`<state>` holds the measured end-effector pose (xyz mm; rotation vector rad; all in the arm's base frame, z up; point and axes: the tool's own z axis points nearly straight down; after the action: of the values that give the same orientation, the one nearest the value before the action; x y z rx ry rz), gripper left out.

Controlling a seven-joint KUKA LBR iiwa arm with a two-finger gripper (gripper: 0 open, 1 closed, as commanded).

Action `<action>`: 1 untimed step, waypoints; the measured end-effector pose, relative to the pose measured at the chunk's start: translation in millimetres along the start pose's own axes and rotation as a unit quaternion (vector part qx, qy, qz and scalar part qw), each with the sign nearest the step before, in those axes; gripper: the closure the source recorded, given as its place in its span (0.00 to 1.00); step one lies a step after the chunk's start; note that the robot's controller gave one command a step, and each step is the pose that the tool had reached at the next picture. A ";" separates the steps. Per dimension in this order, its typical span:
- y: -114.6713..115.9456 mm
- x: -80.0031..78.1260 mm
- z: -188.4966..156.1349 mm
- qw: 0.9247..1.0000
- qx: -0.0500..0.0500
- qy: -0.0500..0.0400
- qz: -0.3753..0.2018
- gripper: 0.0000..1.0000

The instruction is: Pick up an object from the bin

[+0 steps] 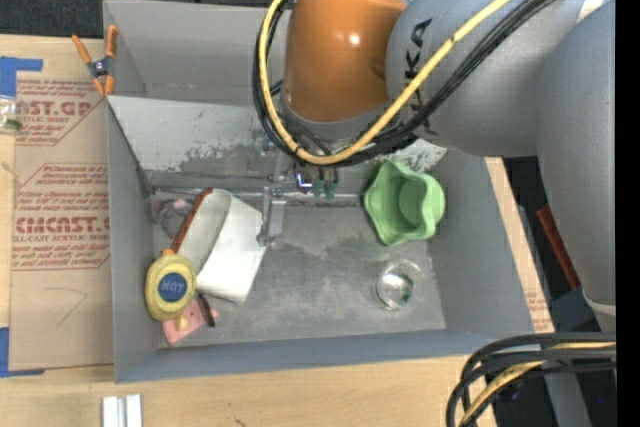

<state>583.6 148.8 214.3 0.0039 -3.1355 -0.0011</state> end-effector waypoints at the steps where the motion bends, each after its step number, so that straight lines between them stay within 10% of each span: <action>1: -0.8 -1.7 -5.0 1.000 0.000 -0.004 0.001 0.00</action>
Offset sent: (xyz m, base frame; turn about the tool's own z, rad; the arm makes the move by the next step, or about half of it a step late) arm -0.0321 0.0262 -0.1443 -0.5156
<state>585.3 147.9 219.3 0.0012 -3.1435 -0.0027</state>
